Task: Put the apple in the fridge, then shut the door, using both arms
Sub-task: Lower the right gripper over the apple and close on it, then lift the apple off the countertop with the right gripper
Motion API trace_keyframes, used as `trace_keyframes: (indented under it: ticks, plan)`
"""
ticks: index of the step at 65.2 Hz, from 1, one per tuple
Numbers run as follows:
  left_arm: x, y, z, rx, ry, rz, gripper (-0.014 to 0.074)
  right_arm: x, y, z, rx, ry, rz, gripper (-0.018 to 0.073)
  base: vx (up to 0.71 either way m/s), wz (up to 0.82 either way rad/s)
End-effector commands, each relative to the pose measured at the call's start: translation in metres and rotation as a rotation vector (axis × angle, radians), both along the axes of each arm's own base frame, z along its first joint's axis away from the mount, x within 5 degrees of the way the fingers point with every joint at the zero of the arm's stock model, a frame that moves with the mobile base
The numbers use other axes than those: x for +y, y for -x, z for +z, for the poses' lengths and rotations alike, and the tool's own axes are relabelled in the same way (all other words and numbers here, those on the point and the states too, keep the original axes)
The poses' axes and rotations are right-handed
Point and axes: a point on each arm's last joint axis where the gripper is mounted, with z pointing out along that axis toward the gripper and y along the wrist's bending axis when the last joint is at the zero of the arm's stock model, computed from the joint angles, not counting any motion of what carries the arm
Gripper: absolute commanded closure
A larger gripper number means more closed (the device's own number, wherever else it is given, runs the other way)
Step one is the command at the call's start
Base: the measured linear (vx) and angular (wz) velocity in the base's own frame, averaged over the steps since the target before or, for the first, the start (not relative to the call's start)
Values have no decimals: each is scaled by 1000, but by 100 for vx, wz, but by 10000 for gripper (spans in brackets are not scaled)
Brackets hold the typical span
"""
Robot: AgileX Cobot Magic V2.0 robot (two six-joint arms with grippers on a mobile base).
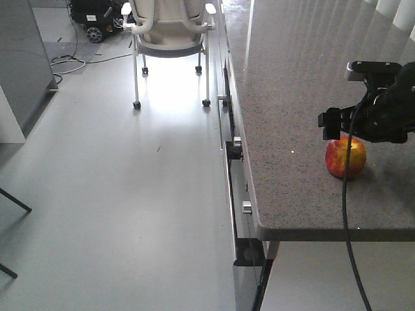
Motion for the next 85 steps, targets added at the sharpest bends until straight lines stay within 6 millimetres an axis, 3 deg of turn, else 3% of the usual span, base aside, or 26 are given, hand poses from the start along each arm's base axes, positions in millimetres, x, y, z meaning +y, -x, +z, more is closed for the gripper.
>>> trace_keyframes:
  ticks: [1,24,36,59,66,72,79,85]
  plan:
    - [-1,1,13,-100,1,-14,603,-1,-5,24,-120,14,0,-62,0,0]
    - [-1,1,13,-100,1,-14,603,-2,-15,-4,-49,29,3,-50,0,0]
    - [-1,1,13,-100,1,-14,603,-2,-17,-7,-52,31,5,-6,0,0]
    - [-1,1,13,-100,1,-14,603,-2,-16,-1,-73,32,16,307,0,0]
    - [-1,1,13,-100,1,-14,603,-1,-10,18,-126,40,28,386,0,0]
    - [-1,1,13,-100,1,-14,603,-1,0,50,-201,39,37,425,0,0]
    - [-1,1,13,-100,1,-14,603,2,24,100,-330,28,70,434,0,0]
    - [-1,1,13,-100,1,-14,603,6,57,147,-476,1,101,433,0,0]
